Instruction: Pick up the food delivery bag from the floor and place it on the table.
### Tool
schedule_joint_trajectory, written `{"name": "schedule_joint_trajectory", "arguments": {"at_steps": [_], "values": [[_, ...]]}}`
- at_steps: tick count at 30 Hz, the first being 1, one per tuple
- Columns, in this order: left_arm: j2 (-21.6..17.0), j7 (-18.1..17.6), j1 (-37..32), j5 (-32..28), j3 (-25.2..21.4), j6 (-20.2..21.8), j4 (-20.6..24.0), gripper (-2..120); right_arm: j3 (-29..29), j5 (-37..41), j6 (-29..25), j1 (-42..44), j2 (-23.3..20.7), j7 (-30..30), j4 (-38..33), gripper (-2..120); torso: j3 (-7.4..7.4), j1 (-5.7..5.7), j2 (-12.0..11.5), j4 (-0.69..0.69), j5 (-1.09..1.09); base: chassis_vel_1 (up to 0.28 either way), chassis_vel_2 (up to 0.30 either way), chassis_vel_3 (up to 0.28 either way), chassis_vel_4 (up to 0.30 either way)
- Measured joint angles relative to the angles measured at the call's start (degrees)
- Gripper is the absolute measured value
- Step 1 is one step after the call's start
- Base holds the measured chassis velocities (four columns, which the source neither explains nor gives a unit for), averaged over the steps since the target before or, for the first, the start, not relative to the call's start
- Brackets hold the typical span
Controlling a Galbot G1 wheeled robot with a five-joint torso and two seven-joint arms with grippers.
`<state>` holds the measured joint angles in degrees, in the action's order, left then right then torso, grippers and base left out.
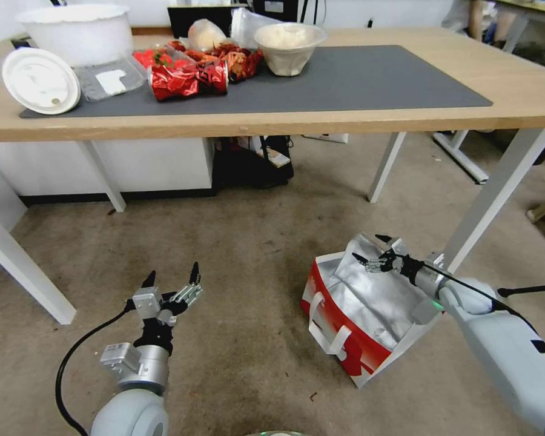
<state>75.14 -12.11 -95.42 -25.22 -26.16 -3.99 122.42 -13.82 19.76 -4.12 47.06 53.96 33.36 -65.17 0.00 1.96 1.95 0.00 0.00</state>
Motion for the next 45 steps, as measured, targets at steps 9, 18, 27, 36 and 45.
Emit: {"name": "schedule_joint_trajectory", "arguments": {"at_steps": [9, 18, 27, 36, 45], "values": [[-0.08, 0.02, 0.71, -0.46, -0.10, 0.18, -0.51, 100, 2.22, 1.58, 1.06, -3.24, 0.54, 2.17, 4.44, 89, 0.00, 0.01, 0.02, 0.01, 0.00, 0.000, 0.000, 0.000, 0.000], [-0.16, -0.35, 0.27, -0.68, -0.37, 0.09, 0.00, 100, 2.61, 2.38, 2.64, -2.67, -0.02, 2.93, 3.88, 57, 0.00, 0.01, 0.03, 0.00, 0.00, 0.000, 0.000, 0.000, 0.000], [0.02, -0.56, 0.04, -0.67, -0.47, 0.00, 0.71, 100, 1.37, 3.13, 3.40, -0.12, -0.89, 2.26, 2.31, 22, -0.01, 0.01, 0.05, 0.00, 0.00, 0.000, 0.000, 0.000, 0.000], [-0.06, -1.14, 0.12, -0.67, -0.63, -0.31, 0.72, 100, 0.66, 4.88, 3.01, 0.68, -0.92, 2.02, 2.17, 0, 0.00, 0.01, 0.05, -0.01, 0.00, 0.000, 0.000, 0.000, 0.000], [-0.47, -2.57, 0.45, -1.30, -1.60, -0.51, 1.16, 100, -0.85, 16.73, 1.58, 5.50, -4.56, 9.13, -9.66, 0, 0.00, 0.01, 0.06, -0.01, 0.00, 0.000, 0.000, 0.000, 0.000]]}}
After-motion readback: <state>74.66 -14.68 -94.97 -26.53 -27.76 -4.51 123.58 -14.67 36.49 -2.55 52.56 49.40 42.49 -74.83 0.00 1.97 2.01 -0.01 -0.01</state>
